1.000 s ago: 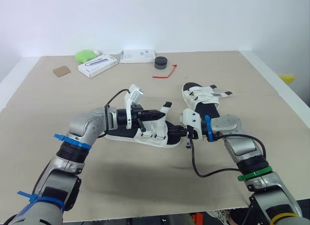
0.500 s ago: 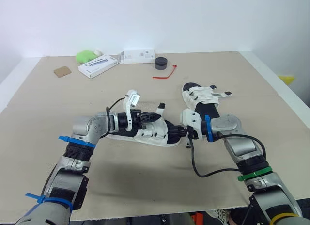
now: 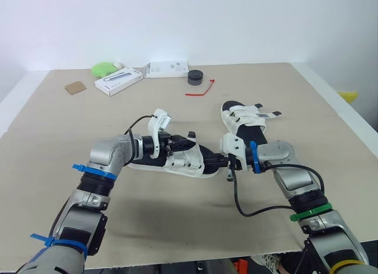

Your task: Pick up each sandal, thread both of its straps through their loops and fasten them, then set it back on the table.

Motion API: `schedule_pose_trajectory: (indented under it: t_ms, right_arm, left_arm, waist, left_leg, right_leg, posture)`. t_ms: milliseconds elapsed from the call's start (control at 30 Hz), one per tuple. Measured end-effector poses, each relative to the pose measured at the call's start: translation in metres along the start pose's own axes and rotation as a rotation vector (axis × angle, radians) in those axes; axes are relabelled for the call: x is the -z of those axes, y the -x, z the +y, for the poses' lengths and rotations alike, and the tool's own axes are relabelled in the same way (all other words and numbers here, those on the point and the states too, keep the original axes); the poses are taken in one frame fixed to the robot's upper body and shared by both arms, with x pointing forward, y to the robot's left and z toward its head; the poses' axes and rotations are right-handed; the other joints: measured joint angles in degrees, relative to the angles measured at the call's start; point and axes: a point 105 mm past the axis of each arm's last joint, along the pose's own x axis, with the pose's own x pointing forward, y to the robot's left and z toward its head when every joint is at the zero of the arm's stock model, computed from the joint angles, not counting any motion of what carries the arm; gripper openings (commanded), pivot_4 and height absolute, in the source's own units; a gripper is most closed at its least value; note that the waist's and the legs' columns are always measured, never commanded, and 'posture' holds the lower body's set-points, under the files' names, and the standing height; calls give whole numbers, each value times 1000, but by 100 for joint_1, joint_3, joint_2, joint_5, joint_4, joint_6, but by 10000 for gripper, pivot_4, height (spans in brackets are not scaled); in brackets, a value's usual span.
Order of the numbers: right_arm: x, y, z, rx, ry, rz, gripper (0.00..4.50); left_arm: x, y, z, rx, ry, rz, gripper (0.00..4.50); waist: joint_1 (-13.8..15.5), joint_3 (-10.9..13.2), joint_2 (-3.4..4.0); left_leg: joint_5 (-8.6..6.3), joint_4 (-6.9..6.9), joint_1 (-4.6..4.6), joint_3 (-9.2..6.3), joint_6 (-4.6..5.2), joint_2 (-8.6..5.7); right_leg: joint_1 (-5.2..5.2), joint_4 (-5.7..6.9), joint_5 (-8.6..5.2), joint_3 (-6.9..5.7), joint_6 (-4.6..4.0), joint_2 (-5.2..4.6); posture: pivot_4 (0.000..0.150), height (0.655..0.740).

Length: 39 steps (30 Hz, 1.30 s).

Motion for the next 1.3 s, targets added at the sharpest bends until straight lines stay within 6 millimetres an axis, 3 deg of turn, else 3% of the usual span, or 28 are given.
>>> schedule_pose_trajectory:
  t_ms: [200,367,500,600,700,733,933,1300]
  right_arm:
    - [0,0,0,-1,3,0,0]
    - [-1,0,0,-5,6,-2,0]
    - [-2,0,0,-8,8,-3,0]
    - [-2,-1,0,-8,9,-1,0]
    - [-2,-2,0,-4,9,-3,0]
    - [-2,-2,0,-3,9,-3,0]
    - [-2,-2,-1,-2,7,-4,0]
    - [-3,-4,-1,3,3,-9,0]
  left_arm:
    - [-31,16,9,-29,-276,-78,30968]
    - [-55,16,-6,24,-541,-169,30968]
    - [-60,8,-24,110,-621,-236,30968]
    - [-54,1,-25,127,-653,-208,18799]
    - [-41,-7,-10,86,-636,-134,2413]
    - [-38,-9,-6,73,-626,-118,318]
    - [-34,-20,-1,66,-621,-68,318]
    - [-5,-24,-2,167,-642,109,318]
  waist:
    - [9,0,0]
    - [7,0,0]
    - [9,0,0]
    - [9,0,0]
    - [5,0,0]
    - [4,0,0]
    - [5,1,-1]
    - [5,0,-1]
  left_leg:
    - [0,0,-1,5,0,0]
    - [-6,0,-14,6,1,0]
    - [-6,0,-15,15,2,-1]
    - [-6,0,-15,23,2,-1]
    - [-6,0,-16,26,2,0]
    - [-6,0,-16,26,3,1]
    - [-8,0,-18,28,6,1]
    - [-10,0,-18,30,8,0]
  right_leg:
    - [-9,-5,0,-11,-1,-1]
    - [-10,-11,-2,1,2,-4]
    - [-12,-12,-2,0,4,-6]
    - [-11,-11,-3,-1,5,-3]
    - [-11,-10,-2,0,5,0]
    - [-11,-10,-2,0,5,0]
    - [-12,-12,-4,3,7,-1]
    - [-10,-11,-5,4,8,0]
  posture:
    - [1500,7400]
    - [1500,7400]
    - [1500,7400]
    - [1500,7400]
    - [1500,7400]
    - [1500,7400]
    - [1500,7400]
    - [1500,7400]
